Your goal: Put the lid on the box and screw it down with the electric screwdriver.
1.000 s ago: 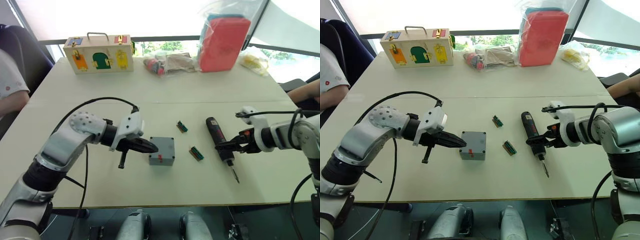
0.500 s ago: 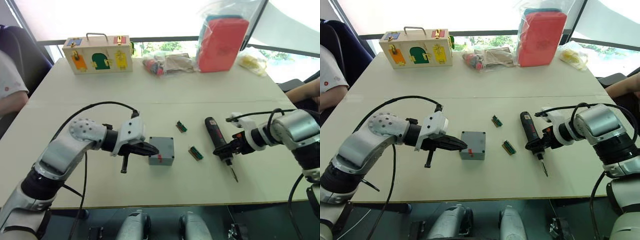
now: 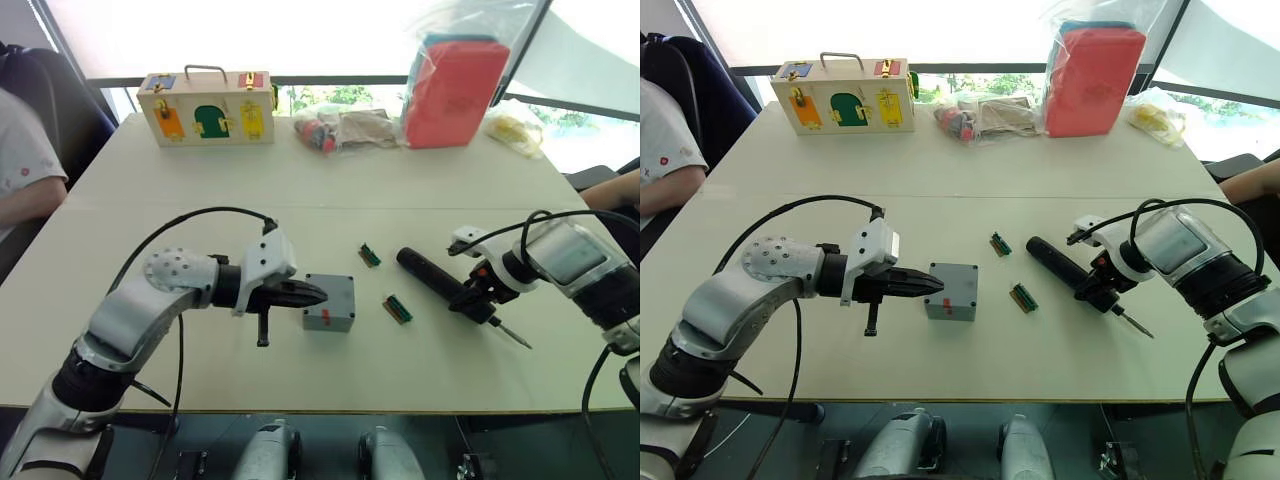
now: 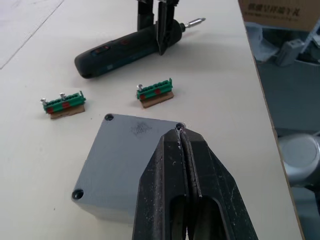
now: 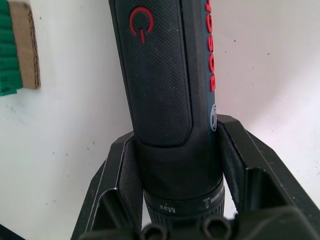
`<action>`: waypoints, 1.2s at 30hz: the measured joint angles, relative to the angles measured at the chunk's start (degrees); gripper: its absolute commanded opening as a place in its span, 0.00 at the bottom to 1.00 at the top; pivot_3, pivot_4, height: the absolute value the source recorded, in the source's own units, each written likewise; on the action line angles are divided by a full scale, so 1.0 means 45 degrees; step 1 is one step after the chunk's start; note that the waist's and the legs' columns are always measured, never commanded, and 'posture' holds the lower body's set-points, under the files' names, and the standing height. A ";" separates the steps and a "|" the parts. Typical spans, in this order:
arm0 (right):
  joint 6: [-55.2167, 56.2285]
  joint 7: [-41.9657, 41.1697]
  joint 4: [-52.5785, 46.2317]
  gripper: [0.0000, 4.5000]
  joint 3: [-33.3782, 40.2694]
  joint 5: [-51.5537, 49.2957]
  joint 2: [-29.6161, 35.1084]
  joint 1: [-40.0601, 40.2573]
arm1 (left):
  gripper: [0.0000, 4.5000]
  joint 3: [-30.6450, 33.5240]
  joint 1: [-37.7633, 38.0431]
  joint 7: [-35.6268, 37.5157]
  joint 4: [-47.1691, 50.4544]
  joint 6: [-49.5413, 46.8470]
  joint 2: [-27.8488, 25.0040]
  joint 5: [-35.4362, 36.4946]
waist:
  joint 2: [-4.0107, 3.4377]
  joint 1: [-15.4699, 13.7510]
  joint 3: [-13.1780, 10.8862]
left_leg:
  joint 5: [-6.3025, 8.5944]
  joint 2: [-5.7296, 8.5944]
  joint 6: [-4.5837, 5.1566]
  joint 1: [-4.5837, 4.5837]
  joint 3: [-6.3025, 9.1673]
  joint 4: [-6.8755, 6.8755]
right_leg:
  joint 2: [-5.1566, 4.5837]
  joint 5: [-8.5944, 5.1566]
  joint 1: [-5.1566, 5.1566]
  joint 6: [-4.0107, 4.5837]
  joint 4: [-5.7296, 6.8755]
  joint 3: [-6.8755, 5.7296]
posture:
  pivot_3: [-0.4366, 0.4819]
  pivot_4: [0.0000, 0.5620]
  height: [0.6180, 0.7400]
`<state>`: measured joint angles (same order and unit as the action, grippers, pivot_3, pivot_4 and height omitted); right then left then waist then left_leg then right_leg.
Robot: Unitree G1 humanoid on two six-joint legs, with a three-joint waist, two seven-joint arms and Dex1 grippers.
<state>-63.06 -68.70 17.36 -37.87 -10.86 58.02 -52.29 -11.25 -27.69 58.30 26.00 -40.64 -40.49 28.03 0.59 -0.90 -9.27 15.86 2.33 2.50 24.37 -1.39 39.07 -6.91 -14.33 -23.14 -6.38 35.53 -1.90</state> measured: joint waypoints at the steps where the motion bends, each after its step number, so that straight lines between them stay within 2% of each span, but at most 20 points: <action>1: 0.0137 -0.0054 0.0413 0.38 0.0074 0.0104 -0.0178 -0.0107 | 0.00 0.0008 -0.0005 -0.0005 -0.0012 0.0001 0.0017 0.0019 | 0.0007 0.0021 0.0004 | 0.0002 0.0000 -0.0002 0.0000 0.0000 0.0003 | 0.0005 0.0022 0.0011 0.0015 -0.0030 0.0001 | 0.48 0.27 1.00; 5: 0.0752 0.0406 0.2303 0.38 0.0615 0.0551 -0.0720 -0.0698 | 0.00 0.0040 -0.0045 0.0101 -0.0301 0.0136 0.0027 0.0026 | -0.0025 0.0042 -0.0015 | -0.0010 0.0026 -0.0015 0.0014 -0.0024 0.0008 | 0.0007 0.0067 -0.0009 0.0037 -0.0069 0.0012 | 0.48 0.27 1.00; 7: 0.1051 0.1250 0.3219 0.38 0.1453 0.0858 -0.0842 -0.1329 | 0.00 0.0180 -0.0091 0.0331 -0.0757 0.0249 -0.0077 0.0035 | -0.0127 0.0041 -0.0076 | -0.0045 0.0034 -0.0063 0.0084 -0.0062 -0.0005 | 0.0015 0.0086 -0.0057 0.0002 -0.0039 0.0021 | 0.48 0.27 1.00; 9: 0.1307 0.1792 0.3200 0.38 0.2788 0.0688 -0.0874 -0.1536 | 0.00 0.0294 -0.0335 0.0546 -0.1230 0.0249 -0.0137 0.0101 | -0.0153 0.0057 -0.0092 | -0.0065 0.0025 -0.0082 0.0188 -0.0068 -0.0010 | 0.0027 0.0103 -0.0180 -0.0032 0.0009 0.0017 | 0.48 0.27 1.00; 10: 0.1688 0.2537 0.2628 0.38 0.4453 0.0250 -0.1070 -0.1286 | 0.00 0.0427 -0.0565 0.0757 -0.1648 0.0248 -0.0154 0.0258 | -0.0148 0.0054 -0.0095 | -0.0085 0.0008 -0.0110 0.0264 -0.0071 -0.0012 | 0.0038 0.0104 -0.0286 -0.0035 0.0069 0.0007 | 0.48 0.27 1.00; 12: 0.2415 0.3623 0.1510 0.38 0.6777 -0.0559 -0.1790 -0.0972 | 0.00 0.0609 -0.0782 0.0952 -0.2193 0.0242 -0.0192 0.0329 | -0.0159 0.0115 -0.0102 | -0.0106 -0.0016 -0.0143 0.0264 -0.0093 -0.0032 | 0.0055 0.0075 -0.0318 -0.0080 0.0113 0.0002 | 0.48 0.27 1.00; 13: 0.3003 0.4918 0.0314 0.38 0.9046 -0.1308 -0.3025 -0.0393 | 0.00 0.0684 -0.1040 0.1132 -0.2558 0.0239 -0.0191 0.0363 | -0.0147 0.0156 -0.0108 | -0.0120 -0.0059 -0.0167 0.0258 -0.0098 -0.0038 | 0.0098 0.0072 -0.0311 -0.0085 0.0116 -0.0008 | 0.48 0.27 1.00; 14: 0.3435 0.5651 -0.0677 0.38 1.0341 -0.1914 -0.3936 -0.0010 | 0.00 0.0685 -0.1204 0.1217 -0.2769 0.0240 -0.0190 0.0379 | -0.0148 0.0172 -0.0108 | -0.0129 -0.0064 -0.0182 0.0254 -0.0089 -0.0049 | 0.0106 0.0072 -0.0310 -0.0085 0.0125 -0.0012 | 0.48 0.27 1.00; 16: 0.3417 0.7069 -0.3197 0.38 1.2375 -0.3446 -0.5925 0.0820 | 0.00 0.0654 -0.1583 0.1495 -0.3307 0.0264 -0.0172 0.0357 | -0.0159 0.0119 -0.0114 | -0.0150 -0.0078 -0.0211 0.0235 -0.0069 -0.0047 | 0.0125 0.0066 -0.0301 -0.0088 0.0132 -0.0027 | 0.48 0.27 1.00; 18: 0.2884 0.7891 -0.5395 0.38 1.3318 -0.5031 -0.7178 0.1530 | 0.00 0.0609 -0.1826 0.1690 -0.3895 0.0326 -0.0093 0.0235 | -0.0163 0.0058 -0.0115 | -0.0159 -0.0074 -0.0197 0.0228 -0.0061 -0.0024 | 0.0126 0.0066 -0.0281 -0.0088 0.0155 -0.0028 | 0.48 0.27 1.00; 21: 0.2331 0.8925 -0.7631 0.38 1.3876 -0.6979 -0.8520 0.2399 | 0.00 0.0417 -0.2018 0.1720 -0.4612 0.0337 0.0144 -0.0012 | -0.0162 0.0012 -0.0114 | -0.0112 -0.0027 -0.0057 0.0222 -0.0057 0.0002 | 0.0090 0.0076 -0.0243 -0.0098 0.0158 -0.0024 | 0.48 0.27 1.00; 24: 0.2176 0.9821 -0.9145 0.38 1.3845 -0.8402 -0.9694 0.3367 | 0.00 0.0187 -0.2135 0.1757 -0.4904 0.0342 0.0426 -0.0186 | -0.0160 0.0049 -0.0114 | -0.0109 0.0001 -0.0044 0.0224 -0.0066 0.0016 | 0.0069 0.0078 -0.0239 -0.0102 0.0157 -0.0003 | 0.48 0.27 1.00; 32: 0.3574 1.0135 -1.0406 0.38 1.1098 -0.7574 -1.0239 0.6096 | 0.00 -0.0849 -0.2351 0.1693 -0.5015 0.0595 0.1093 -0.1032 | -0.0161 0.0148 -0.0114 | -0.0123 0.0001 -0.0063 0.0218 -0.0083 0.0016 | 0.0077 0.0077 -0.0251 -0.0106 0.0156 0.0013 | 0.48 0.27 1.00; 36: 0.4707 0.9935 -1.0180 0.38 1.0020 -0.6678 -1.0280 0.6464 | 0.00 -0.1309 -0.2246 0.1763 -0.5024 0.0913 0.1074 -0.1514 | -0.0161 0.0184 -0.0114 | -0.0123 -0.0009 -0.0064 0.0219 -0.0080 0.0015 | 0.0090 0.0076 -0.0262 -0.0106 0.0159 0.0016 | 0.48 0.27 1.00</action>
<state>-41.87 -23.99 -28.46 7.22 -40.91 11.76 -23.20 -17.14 -37.80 66.23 3.39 -36.54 -35.66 21.22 -0.13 -0.08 -9.78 15.31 2.28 2.22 25.35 -1.74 39.13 -6.50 -13.98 -24.33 -6.86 36.25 -1.82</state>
